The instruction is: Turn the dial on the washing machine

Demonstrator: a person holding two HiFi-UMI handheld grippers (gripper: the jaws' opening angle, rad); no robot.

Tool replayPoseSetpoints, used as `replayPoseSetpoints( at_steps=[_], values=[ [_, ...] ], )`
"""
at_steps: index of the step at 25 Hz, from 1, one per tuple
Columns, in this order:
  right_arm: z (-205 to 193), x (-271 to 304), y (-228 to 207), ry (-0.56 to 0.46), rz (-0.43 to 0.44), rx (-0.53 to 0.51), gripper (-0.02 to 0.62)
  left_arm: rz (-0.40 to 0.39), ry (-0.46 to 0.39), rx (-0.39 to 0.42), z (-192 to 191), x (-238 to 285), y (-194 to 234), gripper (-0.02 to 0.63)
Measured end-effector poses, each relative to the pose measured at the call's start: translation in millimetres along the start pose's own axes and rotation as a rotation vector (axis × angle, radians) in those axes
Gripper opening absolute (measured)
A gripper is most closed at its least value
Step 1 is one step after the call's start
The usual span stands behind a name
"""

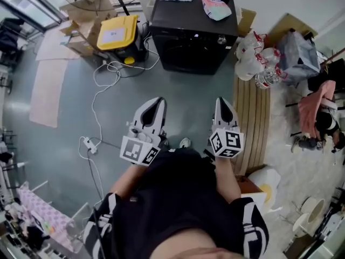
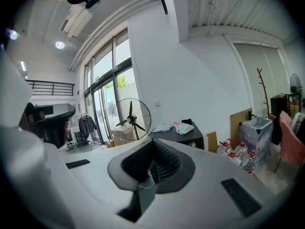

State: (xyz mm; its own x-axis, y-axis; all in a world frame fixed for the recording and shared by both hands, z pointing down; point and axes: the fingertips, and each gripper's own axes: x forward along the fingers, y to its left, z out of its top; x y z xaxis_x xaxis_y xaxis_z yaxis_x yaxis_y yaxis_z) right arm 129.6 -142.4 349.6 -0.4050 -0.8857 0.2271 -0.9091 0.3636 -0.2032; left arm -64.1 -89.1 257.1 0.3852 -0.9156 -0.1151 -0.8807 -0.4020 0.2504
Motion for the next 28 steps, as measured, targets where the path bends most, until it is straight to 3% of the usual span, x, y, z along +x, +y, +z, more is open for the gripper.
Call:
replayPoseSetpoints(
  at_steps=[3,9,28],
  values=[
    [-8,-21,28,0.006,0.018,-0.001,0.026,-0.008,0.018,-0.018,0,-15,5,0.028],
    [-34,-38,61,0.016,0.017,0.01,0.025,-0.047,0.038,0.035,-9,-39,15,0.028],
    [-15,-18,95,-0.01,0.014,-0.016,0.025,-0.08,0.029,0.042,3,-42,41,0.028]
  ],
)
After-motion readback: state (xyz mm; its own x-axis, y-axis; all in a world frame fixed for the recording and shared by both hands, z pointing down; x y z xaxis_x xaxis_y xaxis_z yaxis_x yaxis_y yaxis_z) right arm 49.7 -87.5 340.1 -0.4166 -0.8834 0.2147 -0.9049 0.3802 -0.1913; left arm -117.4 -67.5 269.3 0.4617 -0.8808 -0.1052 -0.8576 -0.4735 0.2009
